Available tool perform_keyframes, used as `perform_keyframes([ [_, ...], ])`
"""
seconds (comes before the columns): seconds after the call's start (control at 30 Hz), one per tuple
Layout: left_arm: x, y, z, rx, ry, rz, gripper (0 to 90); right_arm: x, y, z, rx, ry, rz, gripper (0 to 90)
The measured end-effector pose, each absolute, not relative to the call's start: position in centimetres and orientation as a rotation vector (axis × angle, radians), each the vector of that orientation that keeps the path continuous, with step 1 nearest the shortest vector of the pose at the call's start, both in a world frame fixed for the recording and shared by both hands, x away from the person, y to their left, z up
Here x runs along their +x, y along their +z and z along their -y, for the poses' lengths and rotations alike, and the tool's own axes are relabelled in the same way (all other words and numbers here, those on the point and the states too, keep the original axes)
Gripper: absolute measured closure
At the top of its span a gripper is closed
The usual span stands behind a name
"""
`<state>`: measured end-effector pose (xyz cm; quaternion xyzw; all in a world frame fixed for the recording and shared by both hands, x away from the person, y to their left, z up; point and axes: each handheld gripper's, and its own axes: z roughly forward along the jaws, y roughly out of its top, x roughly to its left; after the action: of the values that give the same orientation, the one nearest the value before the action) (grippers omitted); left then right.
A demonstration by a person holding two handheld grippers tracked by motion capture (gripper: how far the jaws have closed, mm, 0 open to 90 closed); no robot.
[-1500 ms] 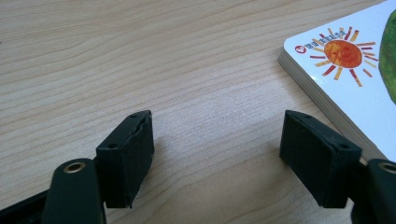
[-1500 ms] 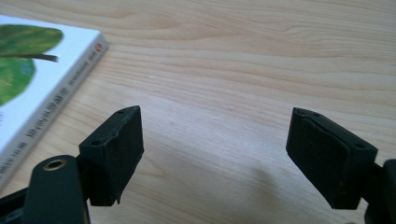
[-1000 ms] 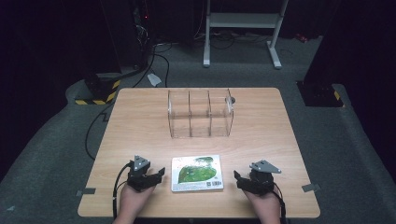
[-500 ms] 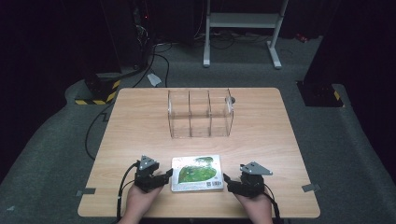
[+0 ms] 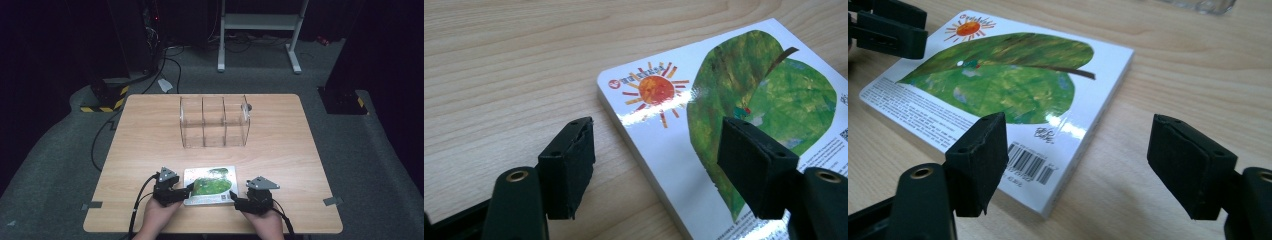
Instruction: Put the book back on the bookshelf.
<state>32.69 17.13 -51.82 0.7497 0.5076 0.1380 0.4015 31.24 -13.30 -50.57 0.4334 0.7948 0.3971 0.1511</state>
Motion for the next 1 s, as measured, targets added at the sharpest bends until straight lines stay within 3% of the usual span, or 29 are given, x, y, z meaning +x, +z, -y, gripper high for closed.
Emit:
perform_keyframes([
  [0.2, 32.6, -52.1, -16.6, 1.898, 0.307, -1.270, 30.4, 31.0, -51.1, 12.5, 1.237, 1.107, -2.311, 26.5],
  [0.6, 31.9, -52.3, -15.7, 1.947, 0.347, -1.237, 26.8, 30.6, -51.3, 12.6, 1.292, 1.070, -2.313, 27.9],
  [1.0, 32.2, -52.2, -15.1, 1.946, 0.324, -1.228, 30.7, 30.7, -51.3, 13.1, 1.313, 1.055, -2.303, 28.5],
])
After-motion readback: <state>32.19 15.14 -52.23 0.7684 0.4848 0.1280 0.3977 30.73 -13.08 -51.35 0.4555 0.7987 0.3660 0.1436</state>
